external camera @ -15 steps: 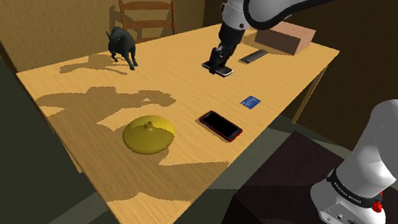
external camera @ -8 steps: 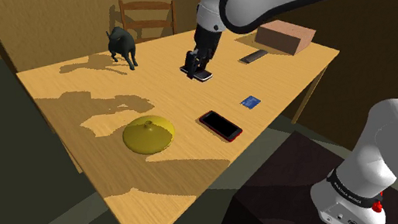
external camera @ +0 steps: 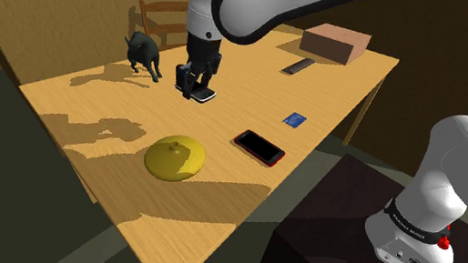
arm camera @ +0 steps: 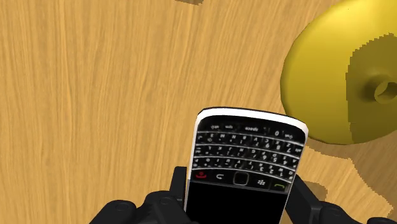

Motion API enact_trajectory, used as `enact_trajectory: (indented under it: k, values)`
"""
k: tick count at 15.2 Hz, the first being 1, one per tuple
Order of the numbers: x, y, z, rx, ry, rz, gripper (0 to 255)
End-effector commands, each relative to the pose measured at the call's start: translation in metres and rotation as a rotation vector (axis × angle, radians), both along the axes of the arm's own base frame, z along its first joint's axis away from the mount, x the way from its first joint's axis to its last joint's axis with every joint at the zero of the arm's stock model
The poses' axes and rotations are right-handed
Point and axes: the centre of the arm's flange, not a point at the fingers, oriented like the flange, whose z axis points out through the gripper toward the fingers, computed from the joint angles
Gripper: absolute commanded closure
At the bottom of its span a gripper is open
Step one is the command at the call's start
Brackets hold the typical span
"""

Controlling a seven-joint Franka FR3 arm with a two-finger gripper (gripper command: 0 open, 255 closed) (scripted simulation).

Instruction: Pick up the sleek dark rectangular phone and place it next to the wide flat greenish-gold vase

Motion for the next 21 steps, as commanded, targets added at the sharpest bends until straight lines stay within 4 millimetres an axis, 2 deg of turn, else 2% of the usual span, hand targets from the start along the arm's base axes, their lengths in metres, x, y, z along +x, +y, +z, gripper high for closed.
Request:
enact_trajectory:
  k: [1,21]
  values:
    - [0.004,0.017,-0.002,0.001,0.000,-0.001,255]
    - [0.004,0.017,-0.107,0.001,0.000,-0.001,255]
